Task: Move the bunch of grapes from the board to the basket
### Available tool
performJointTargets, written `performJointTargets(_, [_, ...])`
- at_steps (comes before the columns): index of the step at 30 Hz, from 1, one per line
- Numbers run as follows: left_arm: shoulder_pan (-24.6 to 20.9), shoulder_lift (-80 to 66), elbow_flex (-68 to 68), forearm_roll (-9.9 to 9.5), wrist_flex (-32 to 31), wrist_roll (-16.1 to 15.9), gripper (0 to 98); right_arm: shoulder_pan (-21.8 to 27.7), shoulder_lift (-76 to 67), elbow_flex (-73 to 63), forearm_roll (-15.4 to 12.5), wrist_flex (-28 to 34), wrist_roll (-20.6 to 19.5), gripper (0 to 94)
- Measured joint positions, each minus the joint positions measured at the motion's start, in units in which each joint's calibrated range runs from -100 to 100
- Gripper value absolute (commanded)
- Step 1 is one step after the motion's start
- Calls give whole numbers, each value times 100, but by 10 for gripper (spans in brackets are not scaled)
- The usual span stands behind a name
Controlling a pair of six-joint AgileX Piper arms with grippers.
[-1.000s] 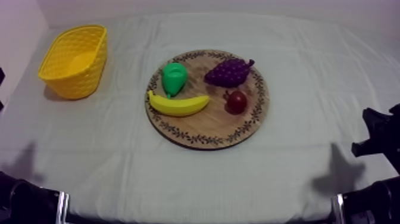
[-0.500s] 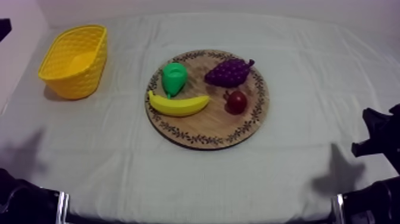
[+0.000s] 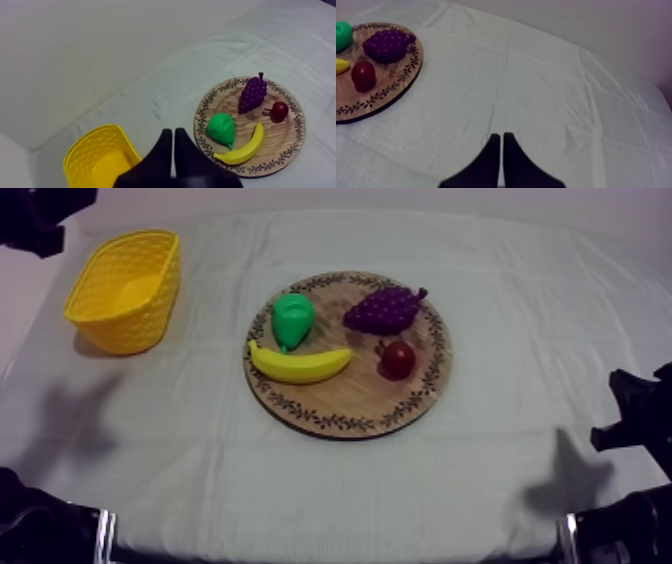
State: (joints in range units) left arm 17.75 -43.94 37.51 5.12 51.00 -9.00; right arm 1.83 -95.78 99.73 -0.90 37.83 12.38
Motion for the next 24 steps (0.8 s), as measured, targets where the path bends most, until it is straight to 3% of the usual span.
performJointTargets(4, [77, 560, -247, 51, -102, -84, 0, 0, 0, 0, 0, 0, 0, 2])
performJointTargets(11, [281, 1532, -1073, -145, -261, -15, 0, 0, 0, 0, 0, 0, 0, 2])
performJointTargets(19, [609, 2787, -2528, -423, 230, 46, 0, 0, 0, 0, 0, 0, 10, 2])
performJointTargets(24, [817, 3535, -3454, -443, 554, -19, 0, 0, 0, 0, 0, 0, 4, 2])
